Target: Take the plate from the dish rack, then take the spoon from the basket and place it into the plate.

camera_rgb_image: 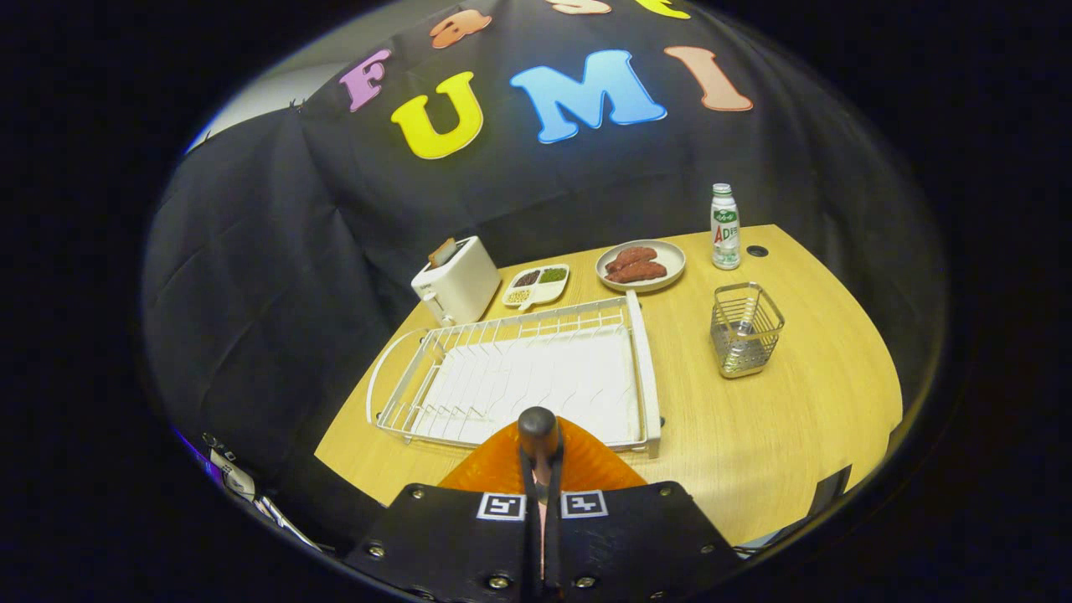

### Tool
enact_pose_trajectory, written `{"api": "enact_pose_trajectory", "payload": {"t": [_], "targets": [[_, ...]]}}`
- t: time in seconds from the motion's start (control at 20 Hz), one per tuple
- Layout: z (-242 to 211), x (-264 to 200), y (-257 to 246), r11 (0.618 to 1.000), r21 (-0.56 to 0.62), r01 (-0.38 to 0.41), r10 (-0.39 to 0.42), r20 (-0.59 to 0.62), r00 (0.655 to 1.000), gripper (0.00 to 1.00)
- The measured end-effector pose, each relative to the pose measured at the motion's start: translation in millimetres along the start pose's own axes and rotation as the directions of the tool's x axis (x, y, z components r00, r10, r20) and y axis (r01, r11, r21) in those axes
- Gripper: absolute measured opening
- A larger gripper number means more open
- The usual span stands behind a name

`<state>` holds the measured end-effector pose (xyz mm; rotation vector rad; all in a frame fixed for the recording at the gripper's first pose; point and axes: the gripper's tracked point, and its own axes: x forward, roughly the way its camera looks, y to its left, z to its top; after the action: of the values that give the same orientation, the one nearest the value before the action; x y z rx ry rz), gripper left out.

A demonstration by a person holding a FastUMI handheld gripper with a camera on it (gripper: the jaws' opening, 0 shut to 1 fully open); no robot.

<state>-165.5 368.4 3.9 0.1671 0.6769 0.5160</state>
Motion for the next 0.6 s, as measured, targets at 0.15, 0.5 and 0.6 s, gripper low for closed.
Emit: {"api": "enact_pose_trajectory", "payload": {"t": [0.15, 0.5, 0.6], "targets": [[-22, 11, 13, 1.000, -0.028, -0.005, 0.004, -0.034, 0.999, 0.01], [-54, 30, 25, 0.999, -0.037, -0.008, 0.005, -0.086, 0.996, 0.03], [-61, 32, 27, 0.999, -0.048, -0.006, 0.001, -0.094, 0.996, 0.02]]}}
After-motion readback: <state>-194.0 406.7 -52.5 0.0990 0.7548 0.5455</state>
